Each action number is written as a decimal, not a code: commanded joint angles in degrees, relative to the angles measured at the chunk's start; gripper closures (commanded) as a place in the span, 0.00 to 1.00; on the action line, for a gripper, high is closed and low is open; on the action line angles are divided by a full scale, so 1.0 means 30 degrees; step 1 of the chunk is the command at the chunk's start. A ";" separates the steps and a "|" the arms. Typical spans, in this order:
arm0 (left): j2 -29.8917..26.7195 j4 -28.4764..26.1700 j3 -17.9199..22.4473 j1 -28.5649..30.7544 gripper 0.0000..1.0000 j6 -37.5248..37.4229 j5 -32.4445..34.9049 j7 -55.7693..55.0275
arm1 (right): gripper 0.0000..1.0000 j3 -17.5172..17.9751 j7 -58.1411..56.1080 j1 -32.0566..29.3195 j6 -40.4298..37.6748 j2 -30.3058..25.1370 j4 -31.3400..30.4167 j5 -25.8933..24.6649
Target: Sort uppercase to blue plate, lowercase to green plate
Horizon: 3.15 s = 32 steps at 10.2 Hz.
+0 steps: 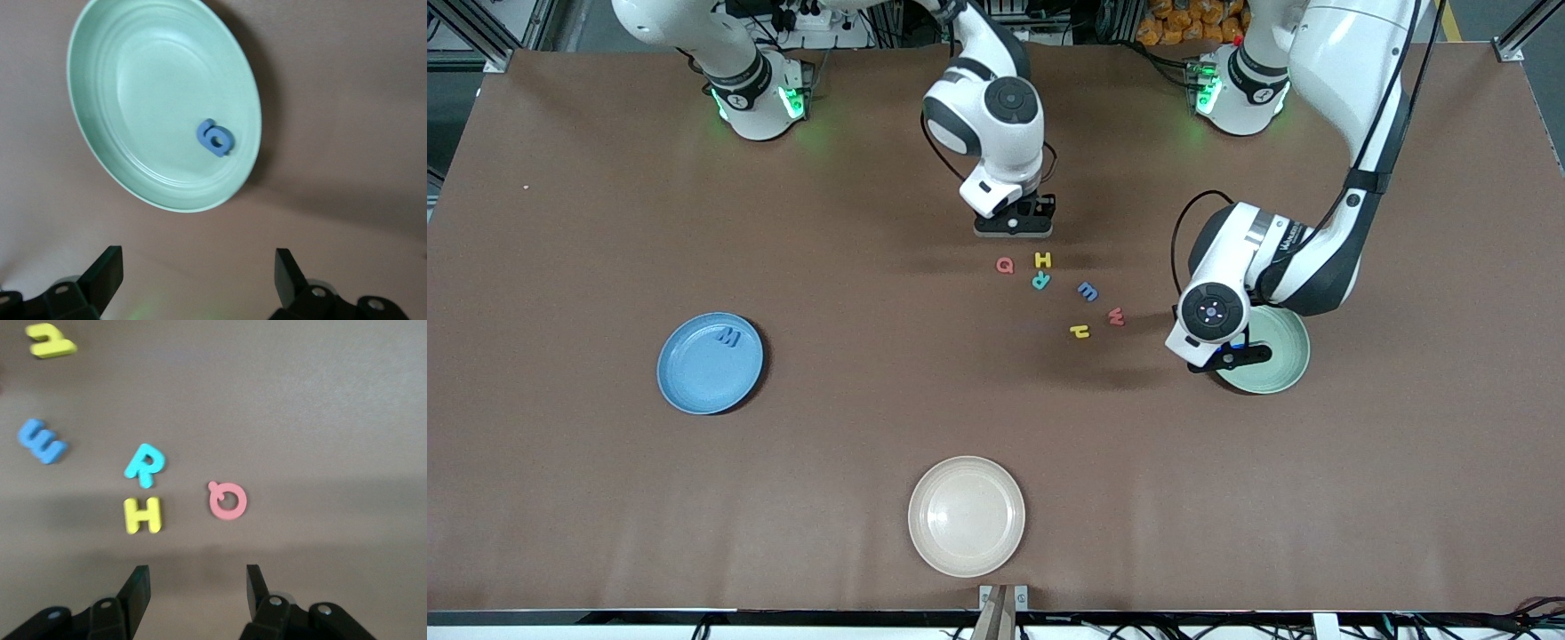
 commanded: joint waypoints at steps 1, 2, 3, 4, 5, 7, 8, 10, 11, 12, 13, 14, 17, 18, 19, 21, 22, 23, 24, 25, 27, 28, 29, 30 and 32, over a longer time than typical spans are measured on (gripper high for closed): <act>-0.0571 -0.0513 -0.0068 -0.0025 0.00 0.1022 -0.1149 -0.1157 | 0.34 -0.0063 0.0868 0.0089 0.1182 0.0189 -0.0802 -0.0437; -0.0834 -0.1009 -0.0127 -0.0113 0.00 0.1695 -0.1646 -0.1453 | 0.34 -0.0092 0.1101 0.0060 0.1241 0.0422 -0.0773 -0.0466; -0.1040 -0.1507 -0.0446 -0.0085 0.00 0.2455 -0.1999 -0.1891 | 0.35 -0.0092 0.1133 0.0089 0.1387 0.0773 -0.0744 -0.0495; -0.1100 -0.1831 -0.0768 -0.0113 0.00 0.3217 -0.2147 -0.2678 | 0.36 -0.0092 0.1278 0.0089 0.1736 0.1124 -0.0628 -0.0495; -0.1101 -0.2183 -0.1207 -0.0085 0.00 0.4066 -0.2149 -0.3556 | 0.36 -0.0092 0.1512 0.0031 0.1885 0.1302 -0.0481 -0.0495; -0.1101 -0.3032 -0.1852 -0.0114 0.00 0.5677 -0.2149 -0.4935 | 0.37 -0.0179 0.1514 -0.0086 0.1886 0.1769 -0.0042 -0.0844; -0.1159 -0.3558 -0.2001 -0.0114 0.00 0.6556 -0.2149 -0.5435 | 0.40 -0.0296 0.1514 -0.0116 0.1886 0.2120 0.0192 -0.1311; -0.1130 -0.4292 -0.2236 -0.0114 0.00 0.8052 -0.2090 -0.5849 | 0.41 -0.0297 0.1456 -0.0349 0.1916 0.2415 0.0397 -0.1579; -0.1072 -0.4672 -0.2236 -0.0143 0.00 0.9161 -0.2090 -0.5850 | 0.41 -0.0297 0.1426 -0.0437 0.1916 0.2475 0.0544 -0.1579; -0.0898 -0.5082 -0.2236 -0.0346 0.00 1.0593 -0.2090 -0.5879 | 0.41 -0.0297 0.1426 -0.0467 0.1887 0.2650 0.0748 -0.1579; -0.0896 -0.5725 -0.2236 -0.0493 0.00 1.1739 -0.1916 -0.5879 | 0.41 -0.0297 0.1397 -0.0497 0.1915 0.2796 0.0867 -0.1579; -0.0925 -0.6224 -0.2236 -0.0494 0.00 1.2620 -0.1624 -0.5850 | 0.41 -0.0326 0.1368 -0.0497 0.1916 0.2856 0.0897 -0.1608; -0.0896 -0.7135 -0.2266 -0.0494 0.00 1.4147 -0.0128 -0.5850 | 0.58 -0.0327 0.1309 -0.0497 0.1916 0.2944 0.0926 -0.2077; -0.0867 -0.7253 -0.2266 -0.0494 0.00 1.4530 -0.0127 -0.5763 | 0.73 -0.0327 0.1280 -0.0497 0.1916 0.3031 0.0926 -0.2077; -0.0837 -0.7312 -0.2266 -0.0494 0.00 1.4736 -0.0127 -0.5588 | 0.95 -0.0327 0.1193 -0.0671 0.1916 0.3032 0.0926 -0.2106; -0.0691 -0.7284 -0.2236 -0.0523 0.00 1.5058 -0.0098 -0.5528 | 1.00 -0.0327 0.0377 -0.1401 0.1799 0.2829 0.1073 -0.2048; -0.0633 -0.7284 -0.2236 -0.0495 0.00 1.5409 -0.0098 -0.5528 | 1.00 -0.0327 -0.0499 -0.2101 0.1682 0.2740 0.1218 -0.2019; -0.0458 -0.7255 -0.2265 -0.0523 0.00 1.5615 -0.0069 -0.5528 | 1.00 -0.0298 -0.1726 -0.3007 0.1362 0.2623 0.1364 -0.1932; -0.0427 -0.7283 -0.2237 -0.0524 0.00 1.5820 -0.0069 -0.5528 | 1.00 -0.0268 -0.2927 -0.3857 0.0634 0.2303 0.1453 -0.1873; -0.0282 -0.7255 -0.2236 -0.0553 0.00 1.5851 -0.0069 -0.5499 | 1.00 -0.0297 -0.4447 -0.4823 -0.0389 0.2010 0.1657 -0.1843; 0.0040 -0.7138 -0.2236 -0.0612 0.00 1.5852 0.0484 -0.5499 | 1.00 -0.0327 -0.8309 -0.7106 -0.3459 0.1191 0.1834 -0.1901; 0.0216 -0.7050 -0.2236 -0.0641 0.00 1.5852 0.0575 -0.5528 | 1.00 -0.0472 -1.0041 -0.8075 -0.5360 0.0780 0.1922 -0.2047; 0.0247 -0.7020 -0.2236 -0.0728 0.00 1.5852 0.0547 -0.5528 | 1.00 -0.0734 -1.1740 -0.8984 -0.6539 0.0457 0.1893 -0.2077; 0.0247 -0.6991 -0.2236 -0.0729 0.00 1.5852 0.0547 -0.5528 | 1.00 -0.1172 -1.2801 -0.9892 -0.7450 0.0280 0.1893 -0.2048; 0.0247 -0.6903 -0.2236 -0.0729 0.00 1.5852 0.0547 -0.5557 | 1.00 -0.1264 -1.3920 -1.1391 -0.8452 0.0307 0.1806 -0.2019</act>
